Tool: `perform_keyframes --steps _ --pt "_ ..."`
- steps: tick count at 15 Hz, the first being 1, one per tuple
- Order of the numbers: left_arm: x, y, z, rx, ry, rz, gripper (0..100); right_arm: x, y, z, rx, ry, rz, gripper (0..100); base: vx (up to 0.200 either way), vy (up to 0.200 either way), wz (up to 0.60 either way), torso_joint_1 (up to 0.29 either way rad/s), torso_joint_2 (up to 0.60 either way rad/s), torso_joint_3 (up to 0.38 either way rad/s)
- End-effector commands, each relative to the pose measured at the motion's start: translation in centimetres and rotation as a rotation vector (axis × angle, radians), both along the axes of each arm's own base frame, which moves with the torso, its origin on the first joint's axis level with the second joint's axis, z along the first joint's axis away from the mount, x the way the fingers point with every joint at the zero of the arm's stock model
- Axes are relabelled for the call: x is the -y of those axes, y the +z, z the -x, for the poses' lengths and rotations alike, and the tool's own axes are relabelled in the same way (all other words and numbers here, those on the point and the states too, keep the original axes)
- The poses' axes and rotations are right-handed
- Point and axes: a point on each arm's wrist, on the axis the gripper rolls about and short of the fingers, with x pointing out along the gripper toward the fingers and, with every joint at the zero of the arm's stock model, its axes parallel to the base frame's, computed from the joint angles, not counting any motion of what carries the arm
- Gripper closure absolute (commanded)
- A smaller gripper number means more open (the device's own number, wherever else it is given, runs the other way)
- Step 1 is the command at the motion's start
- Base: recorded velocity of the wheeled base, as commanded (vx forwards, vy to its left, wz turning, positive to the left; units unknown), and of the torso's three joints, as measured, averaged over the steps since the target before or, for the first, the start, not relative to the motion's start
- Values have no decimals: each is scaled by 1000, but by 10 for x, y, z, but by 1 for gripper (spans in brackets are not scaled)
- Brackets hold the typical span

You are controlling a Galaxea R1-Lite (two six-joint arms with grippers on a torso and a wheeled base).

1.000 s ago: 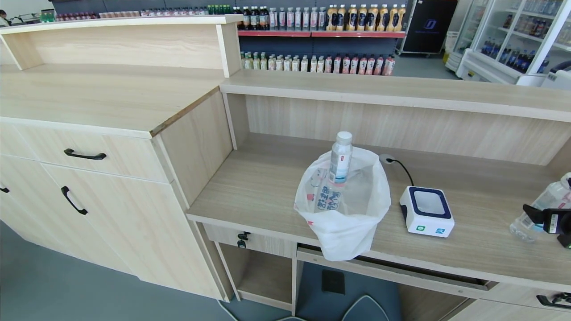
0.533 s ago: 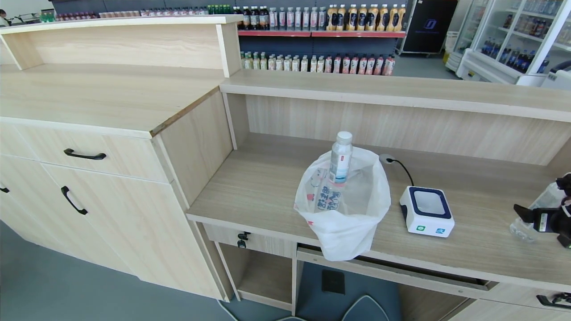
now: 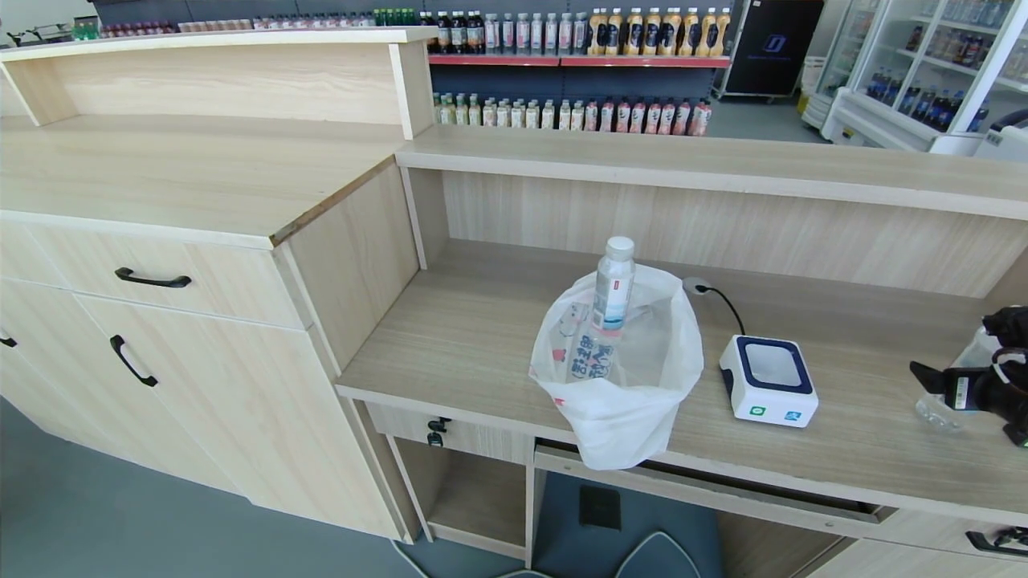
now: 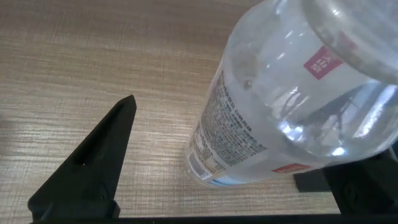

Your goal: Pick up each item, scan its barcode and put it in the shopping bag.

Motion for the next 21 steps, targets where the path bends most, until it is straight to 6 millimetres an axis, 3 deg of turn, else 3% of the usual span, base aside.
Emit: perform_keyframes --steps 1,3,4,11,21 --pt "0 0 0 0 1 0 0 1 -3 -3 -5 3 -4 0 0 0 0 0 0 0" --pt "0 0 0 0 1 0 0 1 -2 -3 2 7 -5 0 0 0 0 0 0 0" --pt "0 0 0 0 0 0 0 1 -1 -4 14 15 -11 100 0 0 0 0 0 0" --pt "0 0 0 0 0 0 0 6 8 -9 70 66 -42 100 0 0 0 0 0 0" --pt "0 0 0 0 0 0 0 8 -7 -14 41 78 -79 100 0 0 0 0 0 0"
